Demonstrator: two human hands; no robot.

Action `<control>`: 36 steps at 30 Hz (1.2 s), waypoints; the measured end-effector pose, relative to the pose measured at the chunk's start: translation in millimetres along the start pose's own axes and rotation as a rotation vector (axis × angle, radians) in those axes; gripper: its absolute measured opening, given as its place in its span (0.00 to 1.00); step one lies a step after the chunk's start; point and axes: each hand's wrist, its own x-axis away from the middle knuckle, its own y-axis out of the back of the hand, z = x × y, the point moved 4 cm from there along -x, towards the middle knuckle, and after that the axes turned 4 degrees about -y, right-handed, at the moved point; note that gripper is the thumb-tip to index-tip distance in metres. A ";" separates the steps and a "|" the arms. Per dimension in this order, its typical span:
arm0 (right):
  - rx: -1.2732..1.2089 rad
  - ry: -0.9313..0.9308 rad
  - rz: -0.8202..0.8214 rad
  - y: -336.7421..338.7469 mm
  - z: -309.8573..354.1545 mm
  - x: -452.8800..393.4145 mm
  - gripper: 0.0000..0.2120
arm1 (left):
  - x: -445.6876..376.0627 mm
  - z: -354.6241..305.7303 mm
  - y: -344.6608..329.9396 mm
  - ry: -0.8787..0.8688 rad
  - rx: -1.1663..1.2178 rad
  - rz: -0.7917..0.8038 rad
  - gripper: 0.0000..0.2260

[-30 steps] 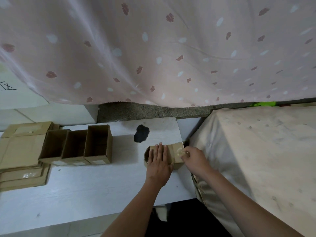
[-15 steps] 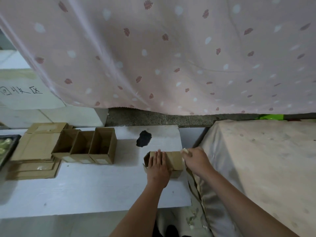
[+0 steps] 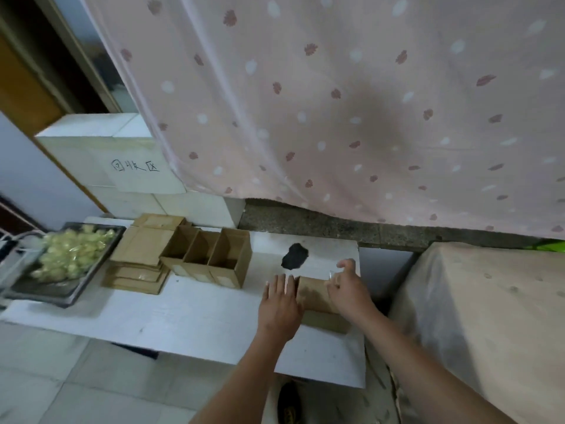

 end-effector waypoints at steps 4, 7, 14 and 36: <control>0.052 0.124 0.044 -23.2 39.5 -2.7 0.08 | 21.8 37.5 22.3 0.127 0.015 -0.065 0.29; 0.037 0.199 0.089 -46.7 76.5 -2.2 0.11 | 36.7 71.7 39.1 0.224 0.014 -0.103 0.29; 0.085 0.319 0.226 -104.0 165.4 9.0 0.14 | 64.7 160.8 71.7 0.365 -0.008 -0.137 0.29; 0.222 0.398 0.296 -417.1 435.8 34.1 0.24 | 182.1 540.7 104.6 0.616 0.029 -0.118 0.22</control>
